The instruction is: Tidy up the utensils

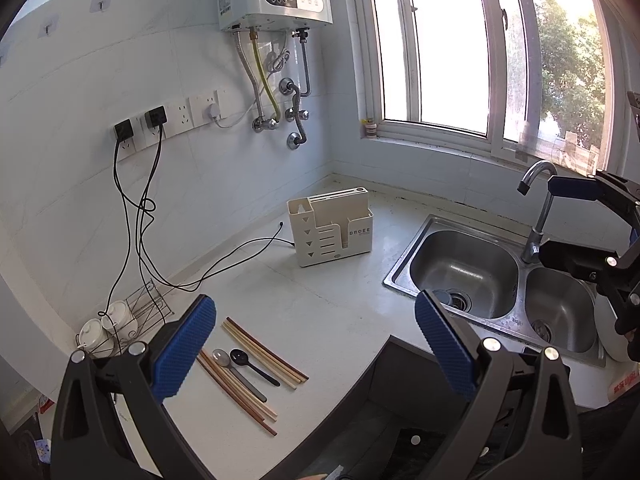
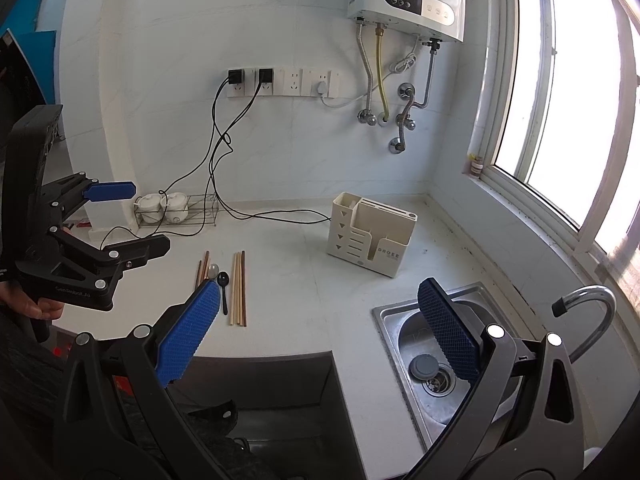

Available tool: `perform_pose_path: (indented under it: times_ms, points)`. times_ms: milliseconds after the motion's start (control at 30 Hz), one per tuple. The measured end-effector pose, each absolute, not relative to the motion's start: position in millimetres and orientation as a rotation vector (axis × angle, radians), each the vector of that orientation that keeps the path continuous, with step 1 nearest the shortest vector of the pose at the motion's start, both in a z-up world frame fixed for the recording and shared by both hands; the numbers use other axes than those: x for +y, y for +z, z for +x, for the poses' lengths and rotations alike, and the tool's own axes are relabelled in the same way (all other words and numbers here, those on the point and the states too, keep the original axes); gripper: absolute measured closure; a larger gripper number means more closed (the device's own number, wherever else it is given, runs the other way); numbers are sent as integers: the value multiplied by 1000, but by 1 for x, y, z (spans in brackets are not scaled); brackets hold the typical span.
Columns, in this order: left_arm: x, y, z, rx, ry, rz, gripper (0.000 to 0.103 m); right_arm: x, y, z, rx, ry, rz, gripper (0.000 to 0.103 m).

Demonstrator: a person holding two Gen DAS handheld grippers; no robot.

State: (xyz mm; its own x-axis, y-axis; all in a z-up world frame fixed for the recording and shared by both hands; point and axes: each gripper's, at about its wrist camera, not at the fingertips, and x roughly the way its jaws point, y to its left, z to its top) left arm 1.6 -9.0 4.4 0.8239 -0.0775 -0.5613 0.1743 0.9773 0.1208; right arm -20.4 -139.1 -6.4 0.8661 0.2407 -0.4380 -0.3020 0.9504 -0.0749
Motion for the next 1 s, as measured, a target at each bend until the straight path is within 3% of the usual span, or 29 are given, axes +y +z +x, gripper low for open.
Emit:
perform_pose_path:
  times_ms: [1000]
  points:
    - [-47,6,12,589,-91,178,5,-181,-16,-3,447,334,-156,8]
